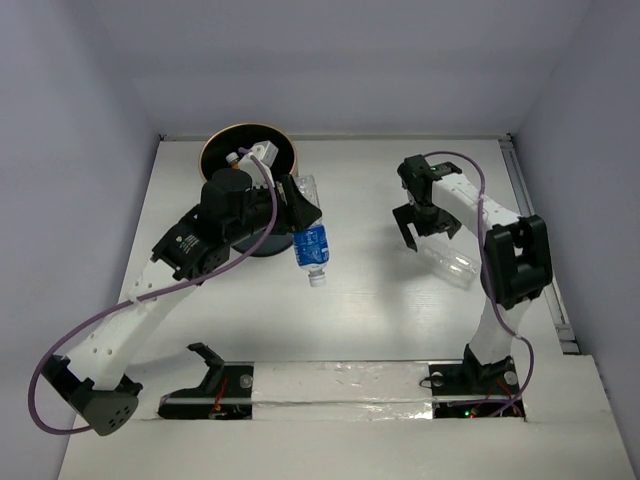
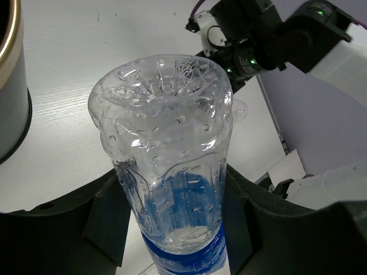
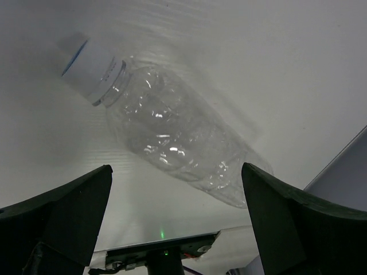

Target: Put the plastic bottles in the bin

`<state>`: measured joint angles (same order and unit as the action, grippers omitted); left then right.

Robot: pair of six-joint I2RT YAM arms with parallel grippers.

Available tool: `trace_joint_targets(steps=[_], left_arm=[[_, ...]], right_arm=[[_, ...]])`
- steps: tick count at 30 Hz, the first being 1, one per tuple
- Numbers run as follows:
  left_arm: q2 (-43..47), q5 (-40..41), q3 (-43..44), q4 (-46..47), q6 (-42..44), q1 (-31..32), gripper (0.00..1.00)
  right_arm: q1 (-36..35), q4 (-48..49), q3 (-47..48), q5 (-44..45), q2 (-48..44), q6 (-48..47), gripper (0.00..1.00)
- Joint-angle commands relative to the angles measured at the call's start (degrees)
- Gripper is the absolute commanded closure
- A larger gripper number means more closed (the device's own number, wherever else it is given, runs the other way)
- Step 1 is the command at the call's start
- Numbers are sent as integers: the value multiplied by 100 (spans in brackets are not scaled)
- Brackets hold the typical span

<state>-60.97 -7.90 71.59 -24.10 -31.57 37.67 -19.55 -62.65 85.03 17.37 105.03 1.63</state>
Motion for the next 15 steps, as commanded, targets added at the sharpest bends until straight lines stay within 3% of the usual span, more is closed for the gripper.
trace_joint_targets(steps=[1, 9, 14, 15], left_arm=[[68, -493, 47, 125, 257, -128, 76], [-3, -441, 417, 177, 195, -128, 76], [-169, -125, 1031, 28, 239, -338, 76], [-213, -98, 1154, 10, 257, -400, 76]], right_arm=[[57, 7, -13, -224, 386, -295, 0], [109, -45, 522, -435, 1001, -180, 5], [109, -11, 602, -1137, 1256, 82, 22], [109, 68, 567, -1278, 1204, 127, 30]])
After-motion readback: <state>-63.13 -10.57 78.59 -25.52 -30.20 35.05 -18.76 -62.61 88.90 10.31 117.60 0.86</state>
